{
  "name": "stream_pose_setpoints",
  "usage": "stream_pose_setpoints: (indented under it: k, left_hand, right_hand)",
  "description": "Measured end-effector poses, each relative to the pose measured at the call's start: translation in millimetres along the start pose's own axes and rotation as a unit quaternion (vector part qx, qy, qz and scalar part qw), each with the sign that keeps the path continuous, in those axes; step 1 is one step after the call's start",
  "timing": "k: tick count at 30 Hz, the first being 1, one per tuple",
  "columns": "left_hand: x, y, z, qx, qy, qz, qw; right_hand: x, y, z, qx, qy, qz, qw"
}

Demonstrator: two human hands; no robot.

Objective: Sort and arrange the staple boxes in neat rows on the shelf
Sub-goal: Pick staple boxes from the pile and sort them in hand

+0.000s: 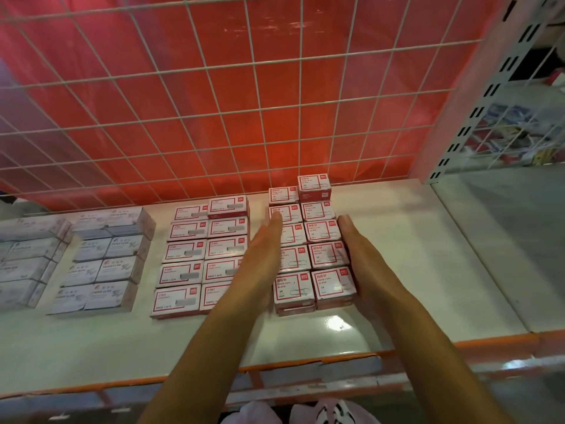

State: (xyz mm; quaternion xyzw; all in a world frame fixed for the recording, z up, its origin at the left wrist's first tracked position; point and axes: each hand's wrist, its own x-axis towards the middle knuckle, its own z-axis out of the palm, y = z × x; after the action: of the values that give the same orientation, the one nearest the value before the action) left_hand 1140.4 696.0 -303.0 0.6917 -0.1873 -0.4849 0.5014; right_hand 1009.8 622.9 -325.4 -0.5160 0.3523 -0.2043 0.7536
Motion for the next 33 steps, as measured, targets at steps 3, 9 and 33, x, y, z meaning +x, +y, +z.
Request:
stream_pose_setpoints:
  k: [3,9,33]
  left_hand:
    - [-16,-4,1,-0.032,-0.036,0.005,0.999]
    - [-18,-7,0,-0.066,-0.052,-0.004,0.996]
    - [-57,-63,0,0.399,0.09,0.149,0.9]
  right_hand:
    - [-5,2,4,0.001,0.0,0.0,1.0]
    - [-11,1,5,0.003,0.005,0.002,1.0]
    - [-54,30,-5,-0.423,0.092,-0.089,0.897]
